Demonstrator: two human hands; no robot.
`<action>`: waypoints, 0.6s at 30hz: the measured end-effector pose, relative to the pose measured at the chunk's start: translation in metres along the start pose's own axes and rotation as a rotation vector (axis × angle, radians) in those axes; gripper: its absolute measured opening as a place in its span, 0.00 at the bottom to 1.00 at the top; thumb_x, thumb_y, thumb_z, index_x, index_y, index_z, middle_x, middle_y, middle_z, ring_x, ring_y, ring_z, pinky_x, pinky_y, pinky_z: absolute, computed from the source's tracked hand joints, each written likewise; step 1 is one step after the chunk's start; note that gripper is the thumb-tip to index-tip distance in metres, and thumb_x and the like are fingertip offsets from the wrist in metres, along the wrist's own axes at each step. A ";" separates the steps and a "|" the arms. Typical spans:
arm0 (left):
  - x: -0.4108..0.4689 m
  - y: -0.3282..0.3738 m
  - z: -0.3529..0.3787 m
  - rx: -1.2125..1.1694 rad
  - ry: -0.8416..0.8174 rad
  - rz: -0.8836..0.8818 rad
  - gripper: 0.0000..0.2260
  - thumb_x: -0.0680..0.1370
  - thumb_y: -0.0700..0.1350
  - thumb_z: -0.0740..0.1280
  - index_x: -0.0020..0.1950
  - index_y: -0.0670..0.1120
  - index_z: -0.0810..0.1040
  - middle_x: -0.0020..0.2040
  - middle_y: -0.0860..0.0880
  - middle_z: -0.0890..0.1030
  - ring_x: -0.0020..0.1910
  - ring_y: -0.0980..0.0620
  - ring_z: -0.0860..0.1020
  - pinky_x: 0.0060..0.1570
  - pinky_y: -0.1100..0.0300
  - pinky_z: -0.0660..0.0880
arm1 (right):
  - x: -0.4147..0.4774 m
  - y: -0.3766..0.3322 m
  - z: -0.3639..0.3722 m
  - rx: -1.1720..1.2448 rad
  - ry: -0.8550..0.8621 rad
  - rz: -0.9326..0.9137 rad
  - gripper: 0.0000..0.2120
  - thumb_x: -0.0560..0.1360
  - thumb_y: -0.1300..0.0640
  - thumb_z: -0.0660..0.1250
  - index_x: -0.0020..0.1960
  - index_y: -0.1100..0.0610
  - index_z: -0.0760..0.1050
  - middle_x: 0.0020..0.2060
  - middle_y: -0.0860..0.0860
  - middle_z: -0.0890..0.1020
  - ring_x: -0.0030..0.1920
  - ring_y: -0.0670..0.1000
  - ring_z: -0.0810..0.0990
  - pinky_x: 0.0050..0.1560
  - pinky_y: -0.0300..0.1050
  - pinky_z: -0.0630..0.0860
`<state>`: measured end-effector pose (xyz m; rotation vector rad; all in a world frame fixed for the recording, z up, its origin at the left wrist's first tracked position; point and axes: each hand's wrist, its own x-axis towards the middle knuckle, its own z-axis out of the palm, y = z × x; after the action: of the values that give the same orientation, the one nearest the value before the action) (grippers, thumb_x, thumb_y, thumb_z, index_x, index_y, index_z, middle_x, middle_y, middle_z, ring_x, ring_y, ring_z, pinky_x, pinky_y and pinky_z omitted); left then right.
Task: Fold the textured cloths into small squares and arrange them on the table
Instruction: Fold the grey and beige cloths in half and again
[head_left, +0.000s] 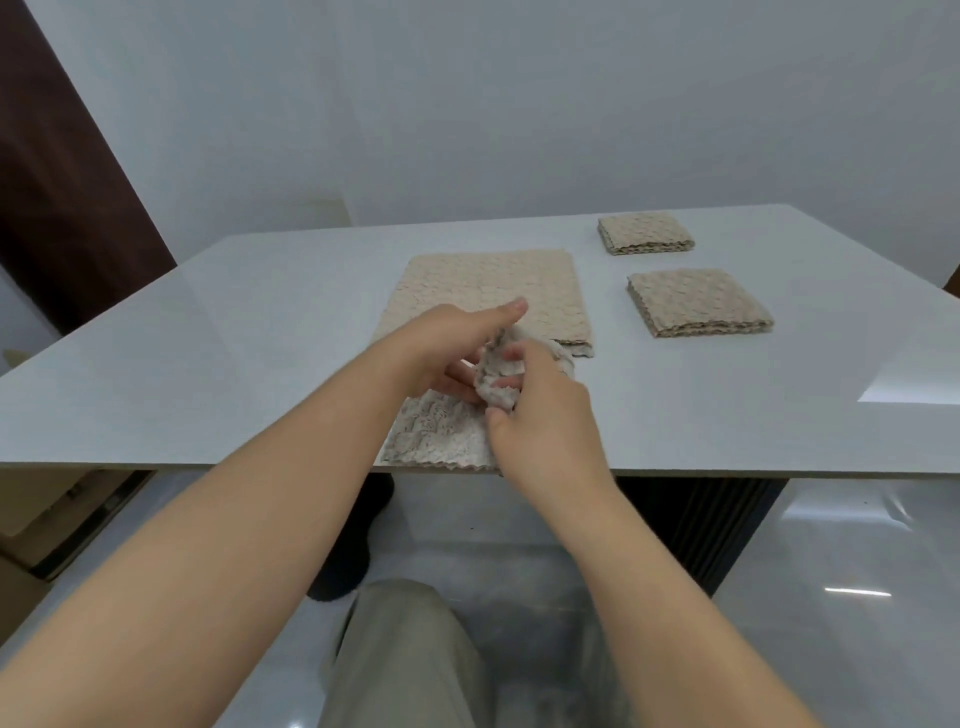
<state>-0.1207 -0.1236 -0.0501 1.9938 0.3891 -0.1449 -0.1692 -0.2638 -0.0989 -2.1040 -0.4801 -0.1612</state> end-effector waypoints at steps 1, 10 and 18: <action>0.002 -0.001 0.000 0.017 -0.004 -0.004 0.30 0.71 0.68 0.73 0.55 0.41 0.80 0.53 0.43 0.83 0.40 0.45 0.86 0.40 0.53 0.84 | -0.003 0.001 0.003 0.016 0.011 -0.007 0.21 0.76 0.65 0.66 0.65 0.51 0.67 0.52 0.49 0.80 0.54 0.49 0.79 0.48 0.42 0.73; 0.013 -0.012 0.003 -0.019 0.066 -0.032 0.08 0.79 0.43 0.72 0.48 0.38 0.82 0.37 0.44 0.83 0.30 0.50 0.81 0.28 0.61 0.76 | -0.013 0.008 0.027 -0.014 0.223 -0.319 0.18 0.70 0.73 0.68 0.50 0.54 0.67 0.47 0.48 0.70 0.42 0.45 0.64 0.40 0.41 0.64; 0.017 -0.031 -0.030 -0.142 0.102 -0.146 0.07 0.82 0.41 0.66 0.51 0.40 0.83 0.46 0.43 0.83 0.45 0.44 0.79 0.45 0.52 0.76 | -0.011 0.012 0.028 0.021 0.405 -0.522 0.08 0.77 0.60 0.71 0.51 0.61 0.75 0.48 0.51 0.77 0.50 0.52 0.76 0.50 0.47 0.74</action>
<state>-0.1175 -0.0809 -0.0676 1.8371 0.5950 -0.1049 -0.1769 -0.2496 -0.1266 -1.8185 -0.7642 -0.8585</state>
